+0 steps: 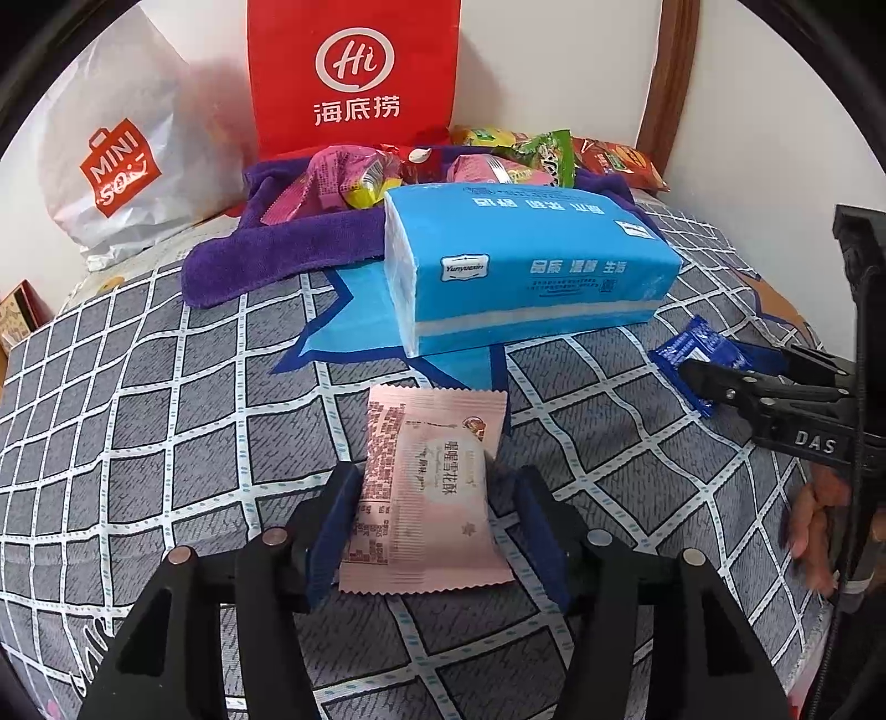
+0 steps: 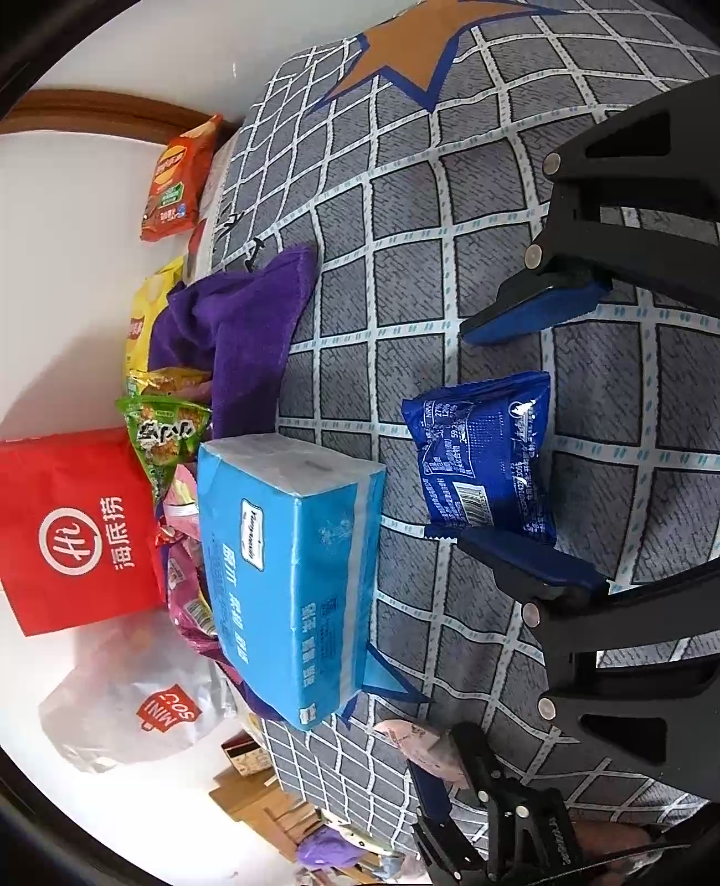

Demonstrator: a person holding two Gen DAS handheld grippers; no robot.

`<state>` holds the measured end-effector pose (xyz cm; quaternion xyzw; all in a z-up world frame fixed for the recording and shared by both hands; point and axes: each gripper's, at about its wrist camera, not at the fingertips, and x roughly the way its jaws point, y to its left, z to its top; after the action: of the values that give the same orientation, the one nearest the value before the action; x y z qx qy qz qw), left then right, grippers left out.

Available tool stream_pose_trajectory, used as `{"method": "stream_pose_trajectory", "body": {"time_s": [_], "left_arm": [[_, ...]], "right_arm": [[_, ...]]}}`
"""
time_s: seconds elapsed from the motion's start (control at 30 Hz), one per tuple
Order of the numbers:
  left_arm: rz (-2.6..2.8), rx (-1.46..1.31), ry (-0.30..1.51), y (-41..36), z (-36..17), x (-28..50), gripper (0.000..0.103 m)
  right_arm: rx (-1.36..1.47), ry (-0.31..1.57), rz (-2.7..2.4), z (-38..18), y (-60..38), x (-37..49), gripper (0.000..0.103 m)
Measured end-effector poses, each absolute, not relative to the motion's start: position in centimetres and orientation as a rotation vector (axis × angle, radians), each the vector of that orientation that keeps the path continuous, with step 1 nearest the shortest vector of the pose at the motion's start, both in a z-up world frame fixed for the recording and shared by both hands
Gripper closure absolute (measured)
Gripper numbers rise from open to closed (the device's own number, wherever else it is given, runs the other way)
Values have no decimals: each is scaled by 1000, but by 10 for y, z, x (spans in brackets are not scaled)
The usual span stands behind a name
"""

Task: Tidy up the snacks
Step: 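Grasp the pink-white packet with the left tool while the right tool holds the blue packet, then carry the blue packet with the right tool while the left tool carries the pink-white packet to the towel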

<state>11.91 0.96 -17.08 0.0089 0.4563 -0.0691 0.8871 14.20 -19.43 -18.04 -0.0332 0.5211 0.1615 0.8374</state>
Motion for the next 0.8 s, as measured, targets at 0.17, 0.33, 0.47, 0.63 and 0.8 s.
{"method": "stream_pose_trajectory", "body": {"time_s": [0.17, 0.33, 0.47, 0.63, 0.8], "left_arm": [[-176, 1, 950, 10, -171, 119, 39], [-171, 15, 952, 8, -172, 119, 39], [-167, 17, 951, 7, -172, 119, 41], [-125, -3, 940, 14, -170, 119, 62], [-136, -6, 949, 17, -168, 113, 64]], "right_arm": [[-92, 1109, 348, -181, -192, 143, 36], [-112, 1116, 359, -181, -190, 143, 36], [-101, 1112, 368, -181, -191, 142, 36], [-106, 1089, 384, -178, -189, 137, 55], [-81, 1083, 395, -177, -193, 137, 78]]}}
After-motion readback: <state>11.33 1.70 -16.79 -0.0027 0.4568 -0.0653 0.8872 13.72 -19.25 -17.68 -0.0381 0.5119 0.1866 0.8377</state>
